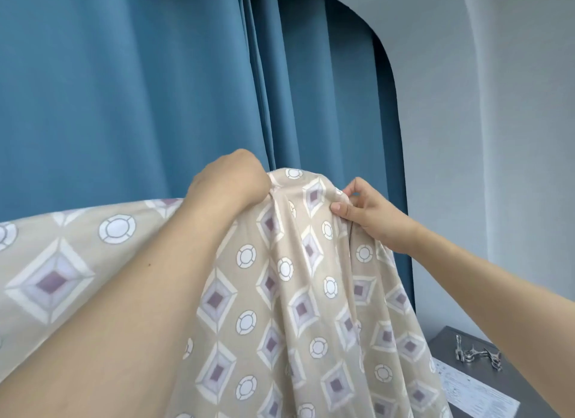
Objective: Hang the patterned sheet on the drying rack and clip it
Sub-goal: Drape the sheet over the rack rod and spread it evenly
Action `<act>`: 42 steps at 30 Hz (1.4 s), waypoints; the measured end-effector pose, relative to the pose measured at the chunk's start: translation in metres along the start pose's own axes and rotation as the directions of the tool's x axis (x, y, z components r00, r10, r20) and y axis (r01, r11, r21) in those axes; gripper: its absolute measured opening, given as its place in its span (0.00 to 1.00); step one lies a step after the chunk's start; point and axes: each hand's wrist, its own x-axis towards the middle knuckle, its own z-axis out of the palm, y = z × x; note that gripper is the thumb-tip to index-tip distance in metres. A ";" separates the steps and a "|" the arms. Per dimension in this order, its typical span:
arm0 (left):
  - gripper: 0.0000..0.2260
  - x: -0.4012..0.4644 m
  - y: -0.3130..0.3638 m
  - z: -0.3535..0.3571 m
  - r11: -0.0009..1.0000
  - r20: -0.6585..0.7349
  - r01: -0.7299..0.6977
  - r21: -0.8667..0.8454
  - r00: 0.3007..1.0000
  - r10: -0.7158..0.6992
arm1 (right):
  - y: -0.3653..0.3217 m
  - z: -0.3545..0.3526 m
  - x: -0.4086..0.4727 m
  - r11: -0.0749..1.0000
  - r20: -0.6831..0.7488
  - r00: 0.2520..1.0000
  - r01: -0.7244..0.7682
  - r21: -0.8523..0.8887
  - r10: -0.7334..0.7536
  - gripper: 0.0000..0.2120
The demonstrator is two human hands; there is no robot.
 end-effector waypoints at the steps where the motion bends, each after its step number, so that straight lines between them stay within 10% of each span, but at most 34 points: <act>1: 0.08 0.002 0.000 0.001 1.000 0.026 -0.010 -0.003 1.000 0.010 | 0.002 0.002 -0.002 0.998 -0.029 0.998 0.055 -0.018 -0.056 0.11; 11: 0.12 0.008 0.008 -0.006 0.999 0.163 -0.036 0.029 0.986 0.031 | -0.037 -0.008 0.035 0.919 -0.337 0.886 0.201 -0.340 -0.319 0.09; 20: 0.10 0.040 0.003 -0.037 0.895 -0.393 -0.004 0.446 0.897 0.201 | -0.100 -0.010 0.123 0.840 -0.445 0.839 0.027 -0.541 -0.314 0.08; 24: 0.06 0.038 0.009 -0.040 0.885 -0.052 0.063 0.461 0.998 -0.044 | -0.082 0.011 0.132 0.763 -0.209 0.977 -0.168 -0.624 0.044 0.08; 28: 0.08 0.023 0.022 -0.032 0.952 0.281 -0.086 0.294 0.960 0.000 | -0.052 0.014 0.112 0.586 0.039 0.931 -0.197 -0.786 0.364 0.07; 32: 0.21 -0.011 0.035 -0.009 0.964 0.439 -0.264 0.032 0.870 0.224 | -0.039 -0.008 0.070 0.768 0.099 0.916 -0.262 -0.585 0.388 0.13; 37: 0.17 -0.025 0.045 0.017 0.852 0.143 -0.371 0.370 0.928 0.343 | -0.007 -0.029 0.031 0.933 -0.094 0.993 -0.104 -0.343 0.076 0.09; 42: 0.21 -0.045 0.079 0.069 0.686 -0.091 -0.541 0.486 0.750 0.655 | 0.051 -0.065 -0.016 0.935 0.053 0.952 -0.305 0.182 0.301 0.23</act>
